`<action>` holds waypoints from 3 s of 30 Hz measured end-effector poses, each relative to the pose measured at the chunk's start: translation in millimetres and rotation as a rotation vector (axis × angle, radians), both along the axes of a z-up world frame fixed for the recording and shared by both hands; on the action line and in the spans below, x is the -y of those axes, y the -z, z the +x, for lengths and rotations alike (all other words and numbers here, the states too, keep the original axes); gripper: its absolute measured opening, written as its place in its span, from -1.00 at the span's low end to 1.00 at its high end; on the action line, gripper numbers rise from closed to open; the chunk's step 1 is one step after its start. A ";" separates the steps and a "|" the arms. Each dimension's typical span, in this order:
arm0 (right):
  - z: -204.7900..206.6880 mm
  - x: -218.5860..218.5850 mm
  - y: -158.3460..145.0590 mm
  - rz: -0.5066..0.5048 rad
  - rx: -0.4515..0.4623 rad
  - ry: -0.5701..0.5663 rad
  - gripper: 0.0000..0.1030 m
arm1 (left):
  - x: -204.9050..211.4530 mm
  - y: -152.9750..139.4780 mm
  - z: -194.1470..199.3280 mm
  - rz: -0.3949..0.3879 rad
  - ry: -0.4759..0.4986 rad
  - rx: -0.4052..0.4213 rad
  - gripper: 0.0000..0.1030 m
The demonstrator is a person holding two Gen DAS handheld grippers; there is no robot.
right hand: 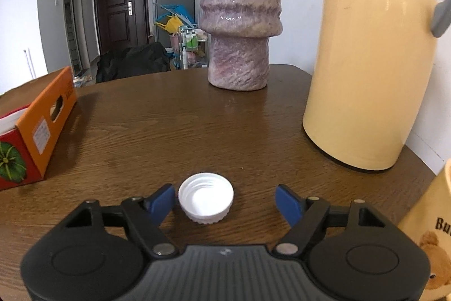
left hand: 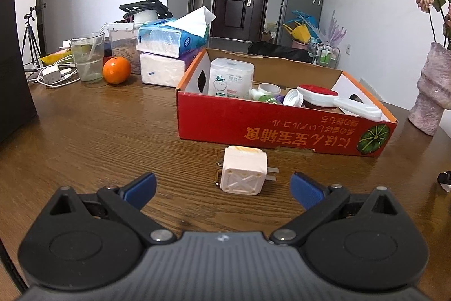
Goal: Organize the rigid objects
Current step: 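Move the left gripper to the white plug adapter while right moves to another white cap, then close the left gripper on the plug adapter while right closes on the white cap, then carry the plug adapter with left and white cap with right over the box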
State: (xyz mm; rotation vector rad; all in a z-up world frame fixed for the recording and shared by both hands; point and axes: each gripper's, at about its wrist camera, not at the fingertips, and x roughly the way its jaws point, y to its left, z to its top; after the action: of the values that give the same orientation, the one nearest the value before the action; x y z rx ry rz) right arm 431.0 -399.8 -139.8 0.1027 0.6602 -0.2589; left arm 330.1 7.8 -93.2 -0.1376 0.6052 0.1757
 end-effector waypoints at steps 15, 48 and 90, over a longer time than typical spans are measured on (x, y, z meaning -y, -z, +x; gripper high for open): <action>1.5 1.1 -2.3 0.028 0.032 -0.009 -0.23 | 2.0 6.9 19.9 0.020 -0.009 -0.016 1.00; -22.3 -22.4 -7.7 0.013 0.080 0.017 -0.23 | 4.7 25.9 74.8 0.025 0.040 -0.059 0.90; -57.4 -62.7 -21.0 0.001 0.164 -0.059 -0.23 | 2.2 -1.0 44.7 -0.015 0.103 0.067 0.27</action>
State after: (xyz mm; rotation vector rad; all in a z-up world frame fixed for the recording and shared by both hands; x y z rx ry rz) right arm 373.6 -337.1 -118.8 0.1044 0.4999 -0.1907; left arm 374.8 5.6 -92.2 -0.1261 0.5459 0.0662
